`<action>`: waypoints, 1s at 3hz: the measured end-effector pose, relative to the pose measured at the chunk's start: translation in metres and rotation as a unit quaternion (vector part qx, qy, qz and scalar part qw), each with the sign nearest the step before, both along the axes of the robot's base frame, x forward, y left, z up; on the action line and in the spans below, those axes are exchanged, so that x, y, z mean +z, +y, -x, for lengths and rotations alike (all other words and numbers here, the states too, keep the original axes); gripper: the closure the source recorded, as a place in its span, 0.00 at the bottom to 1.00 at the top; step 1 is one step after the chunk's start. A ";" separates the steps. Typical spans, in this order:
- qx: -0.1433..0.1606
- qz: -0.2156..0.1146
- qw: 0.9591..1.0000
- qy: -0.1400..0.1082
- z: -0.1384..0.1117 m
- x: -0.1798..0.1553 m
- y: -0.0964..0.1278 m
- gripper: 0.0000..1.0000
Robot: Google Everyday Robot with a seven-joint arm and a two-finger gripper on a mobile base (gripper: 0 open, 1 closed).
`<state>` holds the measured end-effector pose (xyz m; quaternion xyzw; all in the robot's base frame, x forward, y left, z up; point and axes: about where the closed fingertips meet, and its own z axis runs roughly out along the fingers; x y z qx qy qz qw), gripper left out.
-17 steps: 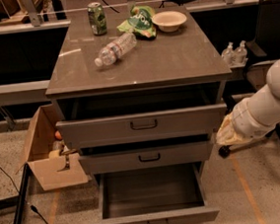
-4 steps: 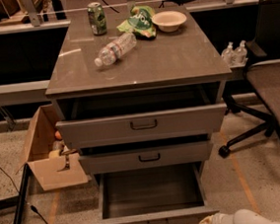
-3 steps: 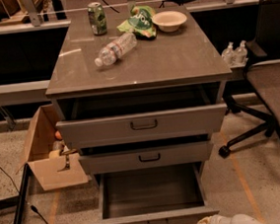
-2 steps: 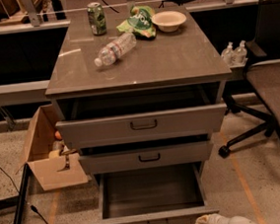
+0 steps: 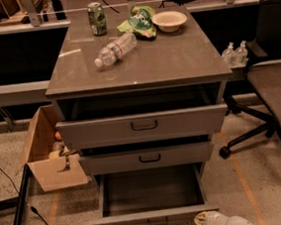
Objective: Close bottom drawer
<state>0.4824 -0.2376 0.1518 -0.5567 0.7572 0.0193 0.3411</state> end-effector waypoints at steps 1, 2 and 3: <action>-0.002 0.000 1.000 -0.015 -0.015 -0.001 0.001 1.00; 0.005 0.001 1.000 -0.031 -0.035 -0.001 0.004 1.00; 0.014 0.006 0.999 -0.047 -0.058 -0.003 0.004 1.00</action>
Offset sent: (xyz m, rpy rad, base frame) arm 0.0620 0.0017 -0.0008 -0.0100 -0.1030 0.0255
